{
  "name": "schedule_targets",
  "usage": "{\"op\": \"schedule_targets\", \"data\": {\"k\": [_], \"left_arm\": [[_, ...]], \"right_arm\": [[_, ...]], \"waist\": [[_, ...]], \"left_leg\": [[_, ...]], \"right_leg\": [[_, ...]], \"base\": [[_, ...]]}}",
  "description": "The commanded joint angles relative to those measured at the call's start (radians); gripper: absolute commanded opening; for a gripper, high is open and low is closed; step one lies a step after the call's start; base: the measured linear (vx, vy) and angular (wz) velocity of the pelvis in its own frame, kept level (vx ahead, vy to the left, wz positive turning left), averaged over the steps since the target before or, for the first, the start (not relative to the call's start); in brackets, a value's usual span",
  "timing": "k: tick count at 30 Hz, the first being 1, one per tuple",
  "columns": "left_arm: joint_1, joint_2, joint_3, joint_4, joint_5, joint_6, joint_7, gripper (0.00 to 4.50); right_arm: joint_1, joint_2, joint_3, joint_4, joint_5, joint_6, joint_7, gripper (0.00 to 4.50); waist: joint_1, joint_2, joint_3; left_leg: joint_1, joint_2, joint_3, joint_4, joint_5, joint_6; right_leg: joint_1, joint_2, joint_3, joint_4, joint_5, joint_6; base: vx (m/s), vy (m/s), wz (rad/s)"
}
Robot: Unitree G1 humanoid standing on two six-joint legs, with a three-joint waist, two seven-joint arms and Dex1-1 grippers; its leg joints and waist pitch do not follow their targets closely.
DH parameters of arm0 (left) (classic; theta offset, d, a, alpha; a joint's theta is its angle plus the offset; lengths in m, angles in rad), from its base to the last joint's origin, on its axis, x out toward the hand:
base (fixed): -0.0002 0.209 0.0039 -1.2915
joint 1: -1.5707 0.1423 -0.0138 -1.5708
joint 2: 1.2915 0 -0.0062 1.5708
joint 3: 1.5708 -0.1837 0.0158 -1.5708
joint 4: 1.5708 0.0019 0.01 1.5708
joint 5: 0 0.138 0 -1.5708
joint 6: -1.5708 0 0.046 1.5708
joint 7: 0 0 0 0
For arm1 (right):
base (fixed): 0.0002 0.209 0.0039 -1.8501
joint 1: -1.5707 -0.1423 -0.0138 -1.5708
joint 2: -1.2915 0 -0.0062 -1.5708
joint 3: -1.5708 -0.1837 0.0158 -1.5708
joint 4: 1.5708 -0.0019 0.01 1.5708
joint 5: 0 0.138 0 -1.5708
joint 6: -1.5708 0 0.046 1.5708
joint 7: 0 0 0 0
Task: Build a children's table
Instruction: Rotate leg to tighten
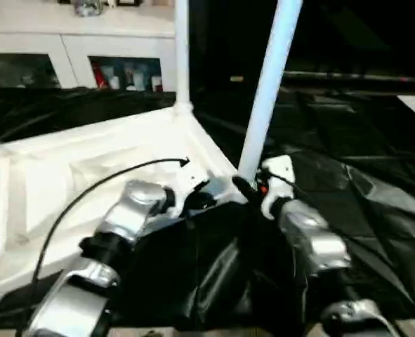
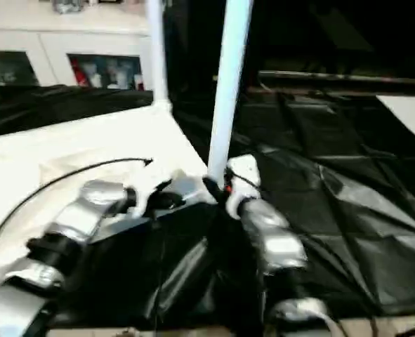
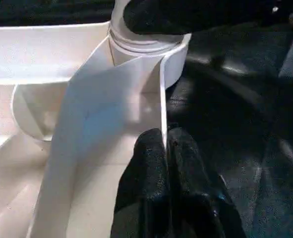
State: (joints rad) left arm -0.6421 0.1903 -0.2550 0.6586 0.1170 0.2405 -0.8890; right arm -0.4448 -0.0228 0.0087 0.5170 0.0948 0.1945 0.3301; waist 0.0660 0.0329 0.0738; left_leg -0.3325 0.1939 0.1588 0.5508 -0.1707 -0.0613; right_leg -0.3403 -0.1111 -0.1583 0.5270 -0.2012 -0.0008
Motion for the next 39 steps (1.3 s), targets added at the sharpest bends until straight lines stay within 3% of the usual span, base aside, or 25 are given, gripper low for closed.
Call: {"op": "schedule_targets", "data": {"k": [1,2,3,4,5,6,7,8,9,10,11,12,14,17,23,28,33,35,39], "left_arm": [[-0.003,-0.108,-0.109,0.021,0.003,-0.01,-0.033,0.0],[-0.006,-0.106,-0.109,0.025,0.007,-0.013,-0.031,0.0],[-0.007,-0.104,-0.109,0.026,0.008,-0.013,-0.028,0.0],[-0.007,-0.097,-0.108,0.025,0.009,-0.014,-0.032,0.0],[-0.003,-0.076,-0.107,0.022,0.01,-0.023,-0.048,0.0],[-0.001,-0.065,-0.106,0.02,0.011,-0.028,-0.057,0.0],[-0.001,-0.063,-0.106,0.019,0.011,-0.028,-0.059,0.0],[0.003,-0.038,-0.102,0.015,0.012,-0.036,-0.087,0.0],[0.006,-0.022,-0.1,0.011,0.009,-0.041,-0.11,0.0],[0.007,-0.01,-0.097,0.009,0.007,-0.042,-0.127,0.0],[0.007,-0.01,-0.097,0.009,0.007,-0.042,-0.127,0.0],[0.007,0.0,-0.096,0.006,0.004,-0.043,-0.144,0.0],[0.013,0.044,-0.096,-0.009,-0.009,-0.064,-0.233,0.0],[0.022,0.097,-0.101,-0.033,-0.035,-0.084,-0.346,0.0],[0.031,0.182,-0.123,-0.068,-0.059,-0.099,-0.509,0.0],[0.03,0.218,-0.129,-0.069,-0.068,-0.091,-0.572,0.0],[0.022,0.218,-0.122,-0.057,-0.068,-0.102,-0.561,0.0],[0.021,0.215,-0.121,-0.057,-0.072,-0.102,-0.554,0.0],[0.023,0.208,-0.119,-0.06,-0.075,-0.1,-0.551,0.0]], "right_arm": [[-0.013,0.081,0.087,0.025,0.02,0.015,0.06,2.41],[-0.01,0.077,0.086,0.018,0.021,0.013,0.068,2.41],[-0.008,0.074,0.084,0.014,0.023,0.013,0.068,2.76],[-0.007,0.066,0.08,0.01,0.026,0.012,0.077,2.78],[-0.004,0.034,0.072,-0.003,0.03,0.01,0.108,2.8],[-0.002,0.018,0.068,-0.009,0.03,0.009,0.124,2.87],[-0.002,0.014,0.068,-0.011,0.031,0.01,0.13,3.02],[0.003,-0.028,0.068,-0.031,0.04,0.013,0.19,3.16],[0.011,-0.061,0.074,-0.052,0.05,0.012,0.249,3.16],[0.017,-0.086,0.079,-0.068,0.056,0.01,0.293,3.16],[0.017,-0.086,0.079,-0.068,0.056,0.01,0.293,3.16],[0.023,-0.109,0.083,-0.084,0.062,0.01,0.334,3.16],[0.044,-0.189,0.091,-0.14,0.087,0.018,0.468,3.16],[0.067,-0.276,0.113,-0.203,0.113,0.033,0.602,3.16],[0.096,-0.377,0.152,-0.264,0.123,0.043,0.765,3.16],[0.111,-0.422,0.169,-0.297,0.155,0.072,0.843,3.16],[0.111,-0.434,0.184,-0.298,0.15,0.076,0.866,2.8],[0.107,-0.432,0.191,-0.288,0.142,0.067,0.865,2.47],[0.105,-0.426,0.203,-0.285,0.13,0.061,0.859,2.27]], "waist": [[0.045,0.043,-0.031],[0.056,0.02,-0.039],[0.046,-0.044,-0.013],[0.045,-0.066,-0.027],[0.055,-0.044,-0.033],[0.071,-0.021,-0.054],[0.049,-0.025,-0.057],[0.049,-0.021,-0.059],[0.047,-0.011,-0.065],[0.043,-0.015,-0.062],[0.041,-0.017,-0.06],[0.044,-0.021,-0.063],[0.047,-0.022,-0.063],[0.051,-0.025,-0.07],[0.064,-0.023,-0.072],[0.071,-0.027,-0.066],[0.072,-0.029,-0.065],[0.072,-0.03,-0.066],[0.071,-0.029,-0.065]], "left_leg": [[-0.088,0.076,0.001,-0.213,-1.002,-0.098],[-0.057,0.067,0.02,-0.207,-0.953,-0.067],[0.11,0.003,-0.011,0.032,-0.586,-0.058],[0.088,-0.015,-0.009,0.075,-0.392,-0.02],[-0.057,0.012,-0.052,-0.005,-0.171,-0.003],[-0.048,0.027,-0.053,-0.05,-0.157,-0.029],[-0.034,0.036,-0.052,-0.068,-0.241,-0.038],[-0.025,0.037,-0.047,-0.068,-0.271,-0.04],[-0.003,0.042,-0.037,-0.066,-0.314,-0.029],[-0.002,0.038,-0.023,-0.062,-0.331,-0.011],[-0.007,0.036,-0.019,-0.062,-0.331,-0.004],[-0.025,0.033,-0.018,-0.062,-0.274,0.018],[-0.026,0.033,-0.016,-0.058,-0.236,0.035],[-0.034,0.032,-0.011,-0.043,-0.115,0.101],[-0.028,0.043,0.002,-0.034,-0.075,0.131],[-0.026,0.045,0.006,-0.043,-0.154,0.09],[-0.027,0.044,0.006,-0.044,-0.158,0.07],[-0.027,0.044,0.006,-0.044,-0.15,0.067],[-0.027,0.043,0.006,-0.043,-0.146,0.07]], "right_leg": [[0.081,0.014,0.031,0.144,-0.204,-0.076],[0.051,0.018,0.061,0.144,-0.153,-0.069],[-0.126,-0.131,0.122,-0.116,-0.947,-0.057],[-0.106,-0.15,0.133,-0.135,-1.054,-0.043],[0.037,-0.152,0.136,-0.058,-0.906,-0.049],[0.045,-0.11,0.119,-0.043,-0.721,-0.059],[0.008,-0.051,0.101,-0.001,-0.422,-0.087],[0.004,-0.045,0.105,0.004,-0.324,-0.108],[-0.009,-0.048,0.115,0.005,-0.218,-0.165],[-0.015,-0.045,0.122,0.0,-0.187,-0.205],[-0.012,-0.047,0.125,0.001,-0.182,-0.217],[0.003,-0.052,0.122,0.004,-0.163,-0.218],[0.004,-0.053,0.123,0.006,-0.135,-0.22],[0.009,-0.051,0.119,0.023,0.022,-0.252],[-0.001,-0.048,0.113,0.036,0.086,-0.3],[0.0,-0.052,0.118,0.026,-0.031,-0.277],[-0.001,-0.055,0.119,0.023,-0.061,-0.265],[0.0,-0.055,0.119,0.023,-0.059,-0.264],[-0.002,-0.053,0.118,0.024,-0.05,-0.264]], "base": [[-0.112,0.041,-0.03],[-0.06,-0.005,0.14],[0.054,-0.088,0.11],[0.054,-0.088,0.11],[0.117,-0.044,-0.43],[0.086,0.054,-0.46],[0.086,0.054,-0.46],[0.0,0.0,0.0],[0.02,-0.014,0.21],[0.02,-0.014,0.21],[0.0,0.0,0.0],[0.0,0.0,0.0],[0.0,0.0,0.0],[0.034,-0.005,0.0],[0.0,0.0,0.0],[0.0,0.0,0.0],[0.0,0.0,0.0],[0.0,0.0,0.0],[0.0,0.0,0.0]]}}
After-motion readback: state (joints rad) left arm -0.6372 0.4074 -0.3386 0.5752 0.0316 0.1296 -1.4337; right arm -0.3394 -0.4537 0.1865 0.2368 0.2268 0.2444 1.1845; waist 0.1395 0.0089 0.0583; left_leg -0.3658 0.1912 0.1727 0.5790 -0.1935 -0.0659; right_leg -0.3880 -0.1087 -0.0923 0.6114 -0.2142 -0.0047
